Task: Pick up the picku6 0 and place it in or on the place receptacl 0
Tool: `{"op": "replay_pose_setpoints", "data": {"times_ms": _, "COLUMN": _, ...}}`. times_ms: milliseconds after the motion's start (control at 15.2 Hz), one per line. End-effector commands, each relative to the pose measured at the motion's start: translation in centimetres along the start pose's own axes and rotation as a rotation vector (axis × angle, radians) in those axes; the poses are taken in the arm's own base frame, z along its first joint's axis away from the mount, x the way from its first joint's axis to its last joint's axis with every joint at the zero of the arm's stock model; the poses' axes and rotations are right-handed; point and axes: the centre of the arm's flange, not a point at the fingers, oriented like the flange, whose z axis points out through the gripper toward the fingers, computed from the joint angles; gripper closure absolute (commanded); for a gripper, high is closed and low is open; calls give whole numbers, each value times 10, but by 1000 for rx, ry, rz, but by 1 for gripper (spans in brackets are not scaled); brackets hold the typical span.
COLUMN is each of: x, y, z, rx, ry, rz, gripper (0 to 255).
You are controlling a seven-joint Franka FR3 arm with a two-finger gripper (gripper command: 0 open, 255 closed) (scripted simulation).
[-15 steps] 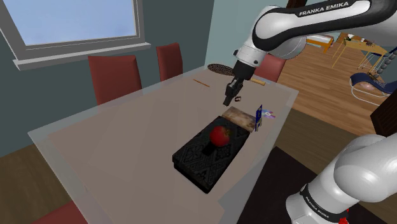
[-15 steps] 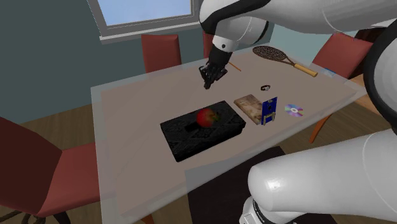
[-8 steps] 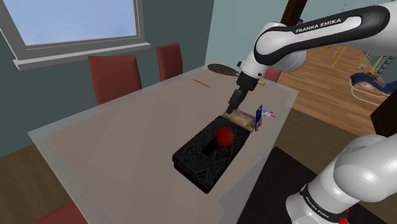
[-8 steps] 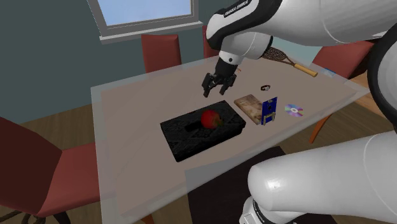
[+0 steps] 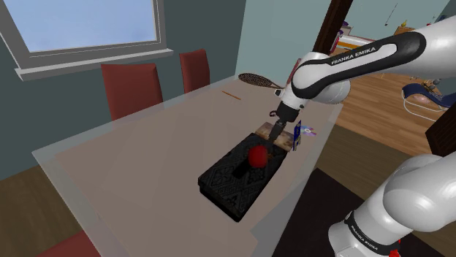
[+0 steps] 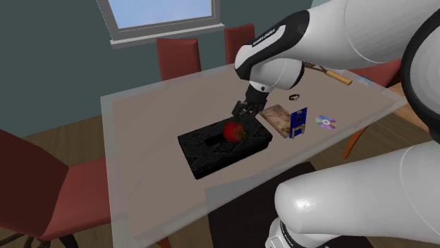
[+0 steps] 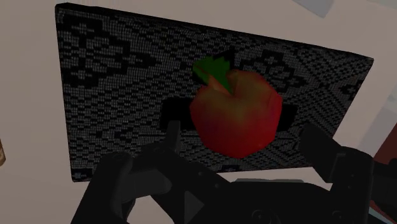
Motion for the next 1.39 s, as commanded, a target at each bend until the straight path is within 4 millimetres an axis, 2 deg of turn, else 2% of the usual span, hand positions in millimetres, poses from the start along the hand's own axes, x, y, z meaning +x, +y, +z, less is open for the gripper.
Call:
{"op": "replay_pose_setpoints", "data": {"times_ms": 0, "x": 0, "y": 1, "z": 12, "rx": -1, "ry": 0, "rz": -1, "gripper": 0}}
{"op": "replay_pose_setpoints", "data": {"times_ms": 198, "x": 0, "y": 1, "z": 31, "rx": -1, "ry": 0, "rz": -1, "gripper": 0}}
{"op": "replay_pose_setpoints", "data": {"times_ms": 726, "x": 0, "y": 1, "z": 31, "rx": -1, "ry": 0, "rz": -1, "gripper": 0}}
{"op": "replay_pose_setpoints", "data": {"times_ms": 792, "x": 0, "y": 1, "z": 31, "rx": -1, "ry": 0, "rz": -1, "gripper": 255}}
{"op": "replay_pose_setpoints", "data": {"times_ms": 1320, "x": -2, "y": -1, "z": 29, "rx": -1, "ry": 0, "rz": -1, "gripper": 255}}
